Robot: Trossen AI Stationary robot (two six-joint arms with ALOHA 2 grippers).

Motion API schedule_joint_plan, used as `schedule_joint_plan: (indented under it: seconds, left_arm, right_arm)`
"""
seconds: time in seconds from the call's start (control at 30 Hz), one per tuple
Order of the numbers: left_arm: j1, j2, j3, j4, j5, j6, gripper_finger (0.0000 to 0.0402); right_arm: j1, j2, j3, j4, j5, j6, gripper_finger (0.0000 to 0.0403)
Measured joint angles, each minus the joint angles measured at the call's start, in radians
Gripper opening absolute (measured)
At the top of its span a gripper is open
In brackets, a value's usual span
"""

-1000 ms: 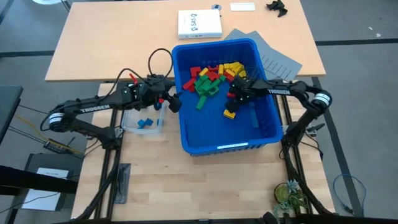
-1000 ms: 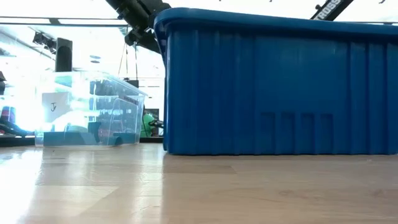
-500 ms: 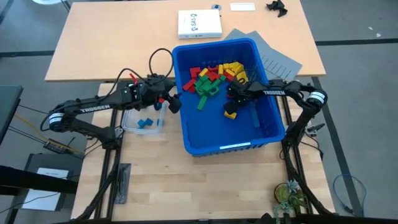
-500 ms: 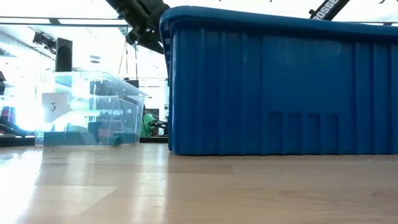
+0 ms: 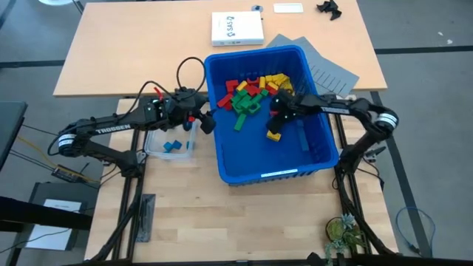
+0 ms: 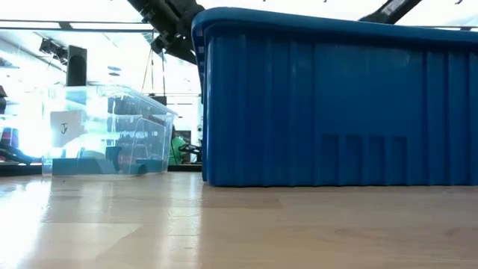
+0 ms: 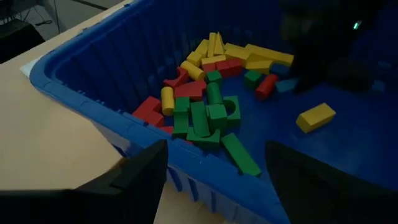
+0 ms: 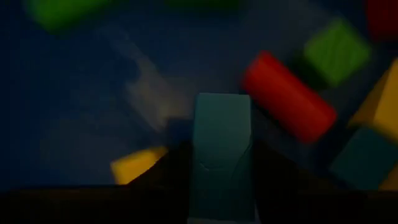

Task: Sort blocks
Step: Put the blue block into the transparent bin

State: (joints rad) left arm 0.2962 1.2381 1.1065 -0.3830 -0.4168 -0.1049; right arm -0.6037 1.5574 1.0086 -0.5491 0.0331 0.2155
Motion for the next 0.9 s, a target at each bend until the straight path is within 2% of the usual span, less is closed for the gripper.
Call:
schedule_joint_plan:
  seconds: [0.13, 0.27, 0.4, 0.53, 0.67, 0.9]
  left_arm:
    - [0.0, 0.0, 0.0, 0.048, 0.005, 0.031, 0.0277]
    - [-0.005, 0.0, 0.0, 0.127, 0.063, 0.114, 0.0277]
    - [-0.019, 0.02, 0.0, 0.229, 0.132, 0.325, 0.0277]
    - [-0.047, 0.056, 0.0, 0.33, 0.254, 0.538, 0.0277]
    - [-0.078, 0.104, 0.0, 0.422, 0.326, 0.624, 0.0277]
    - [-0.109, 0.181, 0.0, 0.541, 0.337, 0.655, 0.0277]
  right_arm:
    - [0.017, -0.089, 0.04, 0.071, -0.094, -0.024, 0.0126]
    - [0.028, -0.158, 0.056, 0.214, -0.265, 0.0, 0.0126]
    - [0.029, -0.196, 0.056, 0.386, -0.482, 0.061, 0.0126]
    - [0.043, -0.199, 0.056, 0.524, -0.616, 0.136, 0.0126]
    - [0.067, -0.202, 0.056, 0.58, -0.681, 0.156, 0.0126]
    - [0.133, -0.201, 0.056, 0.578, -0.708, 0.159, 0.0126]
